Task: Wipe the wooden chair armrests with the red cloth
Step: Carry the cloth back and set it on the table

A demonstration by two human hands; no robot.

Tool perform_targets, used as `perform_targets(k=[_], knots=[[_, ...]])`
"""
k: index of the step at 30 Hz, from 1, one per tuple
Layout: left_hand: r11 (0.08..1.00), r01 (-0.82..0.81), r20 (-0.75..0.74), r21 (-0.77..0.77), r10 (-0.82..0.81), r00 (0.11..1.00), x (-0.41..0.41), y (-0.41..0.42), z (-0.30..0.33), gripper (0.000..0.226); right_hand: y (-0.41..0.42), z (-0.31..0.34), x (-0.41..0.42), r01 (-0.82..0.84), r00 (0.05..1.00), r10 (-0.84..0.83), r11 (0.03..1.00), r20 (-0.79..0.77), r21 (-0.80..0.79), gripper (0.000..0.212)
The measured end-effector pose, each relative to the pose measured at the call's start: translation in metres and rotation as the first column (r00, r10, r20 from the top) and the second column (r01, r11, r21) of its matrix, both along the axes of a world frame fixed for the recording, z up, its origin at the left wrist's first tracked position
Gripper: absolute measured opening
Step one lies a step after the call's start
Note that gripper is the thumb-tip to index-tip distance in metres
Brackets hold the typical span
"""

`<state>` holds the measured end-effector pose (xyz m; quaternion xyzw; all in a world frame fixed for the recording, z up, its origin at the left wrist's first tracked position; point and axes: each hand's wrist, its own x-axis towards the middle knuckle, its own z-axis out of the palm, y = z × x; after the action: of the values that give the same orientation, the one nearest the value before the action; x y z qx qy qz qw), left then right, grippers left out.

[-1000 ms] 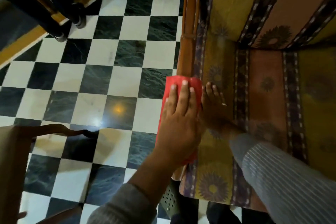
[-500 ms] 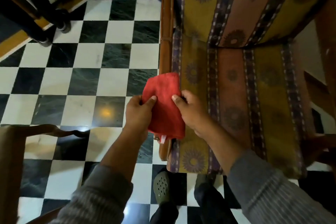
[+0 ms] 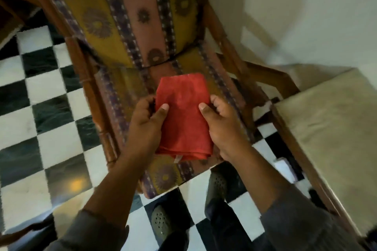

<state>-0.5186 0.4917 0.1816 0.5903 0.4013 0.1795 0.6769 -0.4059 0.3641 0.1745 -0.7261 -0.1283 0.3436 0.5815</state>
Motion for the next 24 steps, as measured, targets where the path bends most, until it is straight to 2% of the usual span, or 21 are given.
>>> perform_targets(k=[2, 5, 7, 10, 12, 15, 24], knots=[[0.995, 0.092, 0.012, 0.035, -0.093, 0.996, 0.035, -0.028, 0.005, 0.011, -0.038, 0.008, 0.021, 0.101, 0.995, -0.100, 0.995, 0.019, -0.021, 0.029], [0.960, 0.262, -0.012, 0.099, -0.262, 0.965, 0.092, -0.079, 0.007, 0.014, -0.104, 0.013, 0.053, 0.259, 0.966, -0.258, 0.965, 0.018, -0.032, 0.041], [0.932, 0.341, -0.022, 0.121, -0.341, 0.940, 0.121, -0.106, 0.006, 0.017, -0.137, 0.014, 0.069, 0.336, 0.942, -0.336, 0.942, 0.025, -0.016, 0.038], [0.849, 0.508, -0.062, 0.145, -0.504, 0.861, 0.184, -0.177, 0.000, 0.010, -0.215, 0.007, 0.102, 0.505, 0.862, -0.505, 0.863, 0.045, 0.009, 0.031], [0.789, 0.597, -0.078, 0.147, -0.592, 0.802, 0.219, -0.222, -0.004, 0.014, -0.264, -0.001, 0.119, 0.600, 0.799, -0.601, 0.799, 0.020, 0.023, 0.026], [0.713, 0.696, -0.088, 0.085, -0.690, 0.718, 0.265, -0.289, -0.010, 0.017, -0.330, -0.010, 0.146, 0.712, 0.702, -0.712, 0.702, -0.021, 0.013, 0.024], [0.481, 0.876, -0.107, 0.008, -0.871, 0.479, 0.366, -0.448, -0.060, 0.020, -0.478, -0.063, 0.204, 0.880, 0.470, -0.883, 0.468, 0.011, -0.078, 0.025]])
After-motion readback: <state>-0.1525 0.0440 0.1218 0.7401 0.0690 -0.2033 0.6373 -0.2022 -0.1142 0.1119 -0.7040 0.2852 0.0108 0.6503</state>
